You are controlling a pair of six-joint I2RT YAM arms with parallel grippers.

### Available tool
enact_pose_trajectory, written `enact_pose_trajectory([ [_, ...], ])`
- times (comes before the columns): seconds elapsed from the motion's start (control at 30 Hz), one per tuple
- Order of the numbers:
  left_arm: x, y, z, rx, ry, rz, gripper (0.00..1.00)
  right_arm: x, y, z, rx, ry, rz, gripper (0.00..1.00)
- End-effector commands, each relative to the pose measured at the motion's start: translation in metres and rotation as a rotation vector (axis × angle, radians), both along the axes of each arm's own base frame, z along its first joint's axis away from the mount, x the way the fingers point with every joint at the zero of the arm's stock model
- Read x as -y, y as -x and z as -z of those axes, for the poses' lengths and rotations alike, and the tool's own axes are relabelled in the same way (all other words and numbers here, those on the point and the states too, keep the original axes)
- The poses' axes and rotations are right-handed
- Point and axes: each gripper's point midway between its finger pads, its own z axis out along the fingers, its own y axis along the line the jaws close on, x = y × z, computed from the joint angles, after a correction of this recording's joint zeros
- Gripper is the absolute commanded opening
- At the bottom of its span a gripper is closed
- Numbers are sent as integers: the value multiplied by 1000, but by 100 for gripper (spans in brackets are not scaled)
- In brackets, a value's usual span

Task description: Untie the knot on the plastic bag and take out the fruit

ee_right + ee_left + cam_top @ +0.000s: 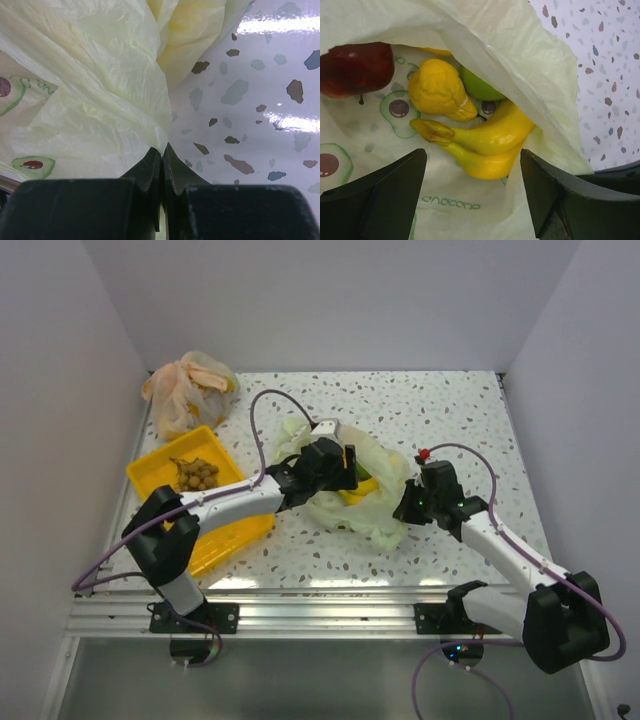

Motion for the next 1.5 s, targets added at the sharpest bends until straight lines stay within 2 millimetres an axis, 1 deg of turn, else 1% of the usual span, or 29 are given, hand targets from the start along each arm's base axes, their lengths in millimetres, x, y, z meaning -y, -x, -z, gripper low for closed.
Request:
enact_pose_trajectory([
  [0.0, 3, -19, -2, 22, 111, -158, 82, -5, -6, -12, 53, -39, -10, 0],
  [0.1, 6, -28, 9, -1, 126, -219, 82, -7, -6, -11, 53, -46, -22, 0],
  [0.13, 5, -32, 15, -14, 122, -263, 82, -8, -5, -11, 52, -48, -24, 0],
  [0.23, -2, -35, 26, -38, 104, -326, 82, -8, -5, -12, 59, -50, -26, 0],
  [0.37, -5, -37, 46, -92, 97, -413, 79, -9, -5, -12, 62, -56, -30, 0],
  [0.53, 3, -38, 59, -126, 115, -417, 77, -10, -5, -12, 62, -60, -33, 0],
  [0.6, 4, -41, 64, -136, 119, -426, 75, -10, -5, -11, 63, -59, -34, 0],
  [0.7, 6, -40, 69, -154, 125, -436, 67, -10, -4, -12, 65, -61, -33, 0],
  [0.73, 5, -40, 69, -156, 127, -439, 61, -9, -5, -13, 68, -62, -31, 0],
  [0.83, 1, -40, 63, -142, 122, -453, 47, -9, -5, -14, 75, -60, -29, 0],
  [0.87, -2, -40, 56, -132, 126, -459, 38, -8, -5, -14, 75, -59, -27, 0],
  [0.9, -5, -41, 53, -122, 123, -468, 33, -8, -5, -15, 78, -58, -27, 0],
  [0.93, -9, -42, 44, -101, 128, -480, 24, -8, -5, -16, 81, -59, -27, 0],
  [1.03, -20, -43, 33, -63, 121, -506, 16, -7, -6, -18, 85, -58, -21, 0],
  [1.07, -23, -43, 28, -50, 124, -511, 11, -7, -5, -18, 86, -56, -21, 0],
  [1.13, -30, -44, 21, -24, 112, -528, 4, -5, -6, -21, 96, -52, -13, 0],
  [1.23, -40, -47, 5, 24, 92, -550, 0, -4, -9, -28, 119, -50, 0, 0],
  [1.33, -51, -51, -16, 92, 68, -572, 0, -2, -12, -34, 142, -51, 19, 0],
  [1.37, -54, -52, -27, 119, 58, -569, 0, -1, -12, -35, 144, -52, 25, 0],
  [1.4, -59, -52, -31, 135, 38, -575, 0, -1, -13, -37, 150, -53, 32, 0],
  [1.43, -64, -54, -42, 169, 27, -592, 0, 1, -14, -38, 151, -51, 44, 0],
  [1.47, -68, -54, -45, 188, -12, -584, 0, 1, -15, -40, 159, -53, 50, 0],
])
